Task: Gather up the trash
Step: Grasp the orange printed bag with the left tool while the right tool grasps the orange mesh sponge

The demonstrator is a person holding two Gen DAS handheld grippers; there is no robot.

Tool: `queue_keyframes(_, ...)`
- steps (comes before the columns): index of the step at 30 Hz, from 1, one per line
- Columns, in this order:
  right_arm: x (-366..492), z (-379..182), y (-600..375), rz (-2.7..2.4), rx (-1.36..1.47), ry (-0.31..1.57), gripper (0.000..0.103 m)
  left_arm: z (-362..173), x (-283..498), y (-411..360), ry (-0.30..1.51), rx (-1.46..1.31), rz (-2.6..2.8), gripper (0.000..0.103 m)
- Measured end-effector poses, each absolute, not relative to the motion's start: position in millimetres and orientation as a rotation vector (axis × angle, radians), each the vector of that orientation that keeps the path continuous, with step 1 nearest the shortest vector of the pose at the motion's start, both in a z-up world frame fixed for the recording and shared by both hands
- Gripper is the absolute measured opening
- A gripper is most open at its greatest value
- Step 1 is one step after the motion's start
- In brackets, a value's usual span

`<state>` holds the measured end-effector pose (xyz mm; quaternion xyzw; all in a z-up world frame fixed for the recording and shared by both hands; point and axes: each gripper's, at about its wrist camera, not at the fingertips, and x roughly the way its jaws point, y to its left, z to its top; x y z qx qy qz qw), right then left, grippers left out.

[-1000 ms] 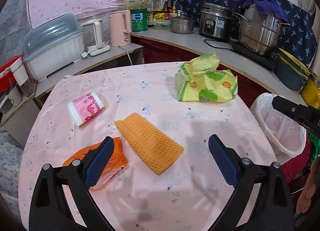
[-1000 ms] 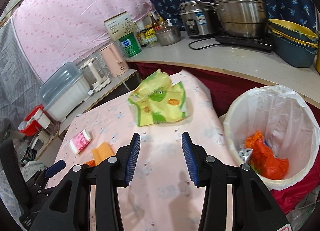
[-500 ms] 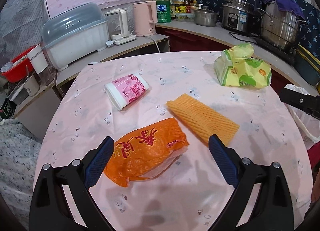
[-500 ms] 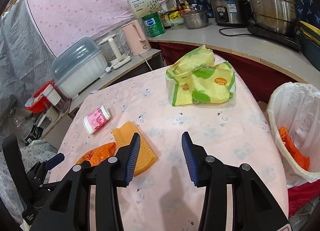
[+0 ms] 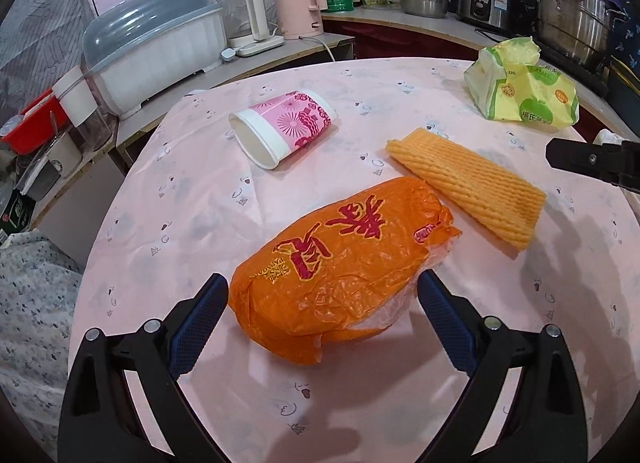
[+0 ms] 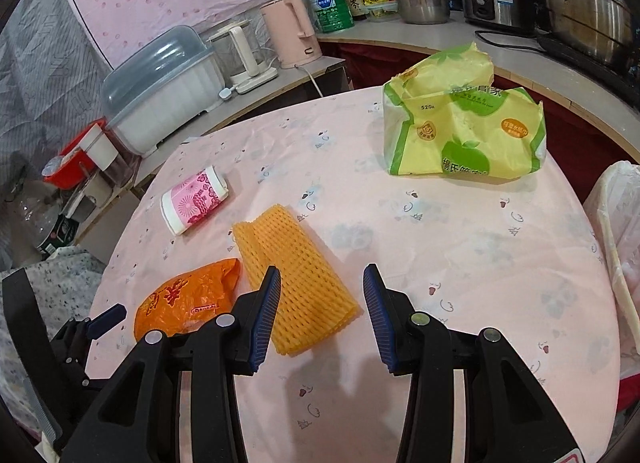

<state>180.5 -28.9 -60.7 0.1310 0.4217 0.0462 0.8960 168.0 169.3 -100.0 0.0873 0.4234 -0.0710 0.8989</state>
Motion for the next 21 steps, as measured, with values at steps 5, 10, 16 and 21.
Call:
queue_keyframes(5, 195, -76, -19, 0.101, 0.249, 0.911, 0.042, -111, 170, 173, 0.899, 0.180, -0.163, 0.091)
queue_keyframes(10, 207, -93, -13, 0.104, 0.228, 0.951, 0.042, -117, 175, 173, 0.919, 0.157, -0.171, 0.090)
queue_keyframes(16, 213, -107, -11, 0.114, 0.215, 0.982, 0.043, -118, 180, 172, 0.938, 0.115, -0.195, 0.067)
queue_keyframes(21, 211, -107, -8, 0.138, 0.206, 0.979, 0.023, -115, 183, 166, 0.952, 0.105, -0.229, 0.042)
